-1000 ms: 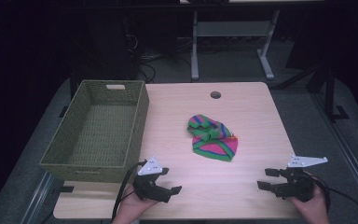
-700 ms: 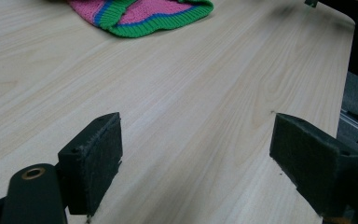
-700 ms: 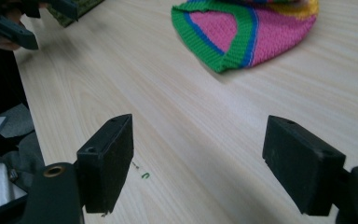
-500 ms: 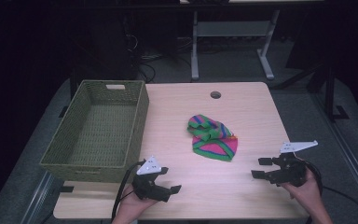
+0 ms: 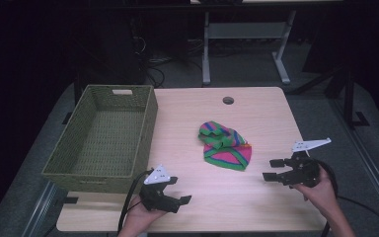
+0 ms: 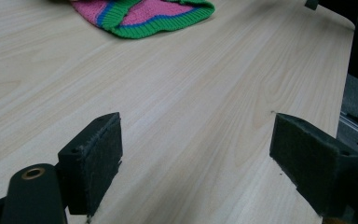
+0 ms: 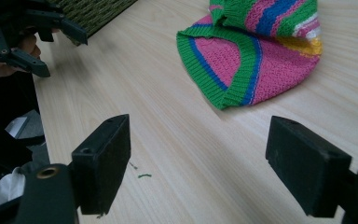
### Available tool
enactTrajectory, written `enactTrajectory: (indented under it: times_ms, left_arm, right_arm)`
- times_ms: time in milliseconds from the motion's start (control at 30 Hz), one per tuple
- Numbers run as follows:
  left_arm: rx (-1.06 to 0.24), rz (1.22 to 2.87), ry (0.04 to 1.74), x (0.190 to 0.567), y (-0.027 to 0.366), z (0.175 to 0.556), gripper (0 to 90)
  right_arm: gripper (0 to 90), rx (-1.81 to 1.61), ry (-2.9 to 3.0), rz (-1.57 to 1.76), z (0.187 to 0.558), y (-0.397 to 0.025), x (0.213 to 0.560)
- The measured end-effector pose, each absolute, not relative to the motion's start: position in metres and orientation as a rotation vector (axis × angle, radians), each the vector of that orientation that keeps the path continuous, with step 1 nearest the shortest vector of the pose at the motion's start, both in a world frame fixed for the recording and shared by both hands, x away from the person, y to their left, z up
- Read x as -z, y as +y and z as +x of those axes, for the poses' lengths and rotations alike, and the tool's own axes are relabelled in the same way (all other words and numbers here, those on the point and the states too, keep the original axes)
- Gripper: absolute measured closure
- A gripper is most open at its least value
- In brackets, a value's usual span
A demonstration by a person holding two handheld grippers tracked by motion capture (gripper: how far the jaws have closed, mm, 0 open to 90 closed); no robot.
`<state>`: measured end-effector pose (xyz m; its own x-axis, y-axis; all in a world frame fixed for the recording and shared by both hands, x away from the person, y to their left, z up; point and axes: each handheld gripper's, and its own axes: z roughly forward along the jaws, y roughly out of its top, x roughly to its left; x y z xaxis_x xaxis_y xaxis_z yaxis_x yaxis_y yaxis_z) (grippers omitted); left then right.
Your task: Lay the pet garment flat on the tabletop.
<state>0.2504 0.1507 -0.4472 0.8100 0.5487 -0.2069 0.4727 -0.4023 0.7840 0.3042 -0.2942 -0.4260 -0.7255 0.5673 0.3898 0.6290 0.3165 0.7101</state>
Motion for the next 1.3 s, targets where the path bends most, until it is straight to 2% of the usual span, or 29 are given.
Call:
enactTrajectory:
  times_ms: [733,1300]
  left_arm:
    - [-0.107,2.050,0.753,0.446,0.153,0.250,16.7]
    - [-0.106,2.043,0.758,0.445,0.155,0.251,16.6]
  right_arm:
    - [16.1,1.230,-2.511,-1.058,0.349,-0.267,0.403]
    - [16.0,1.194,-2.539,-1.054,0.384,-0.247,0.385]
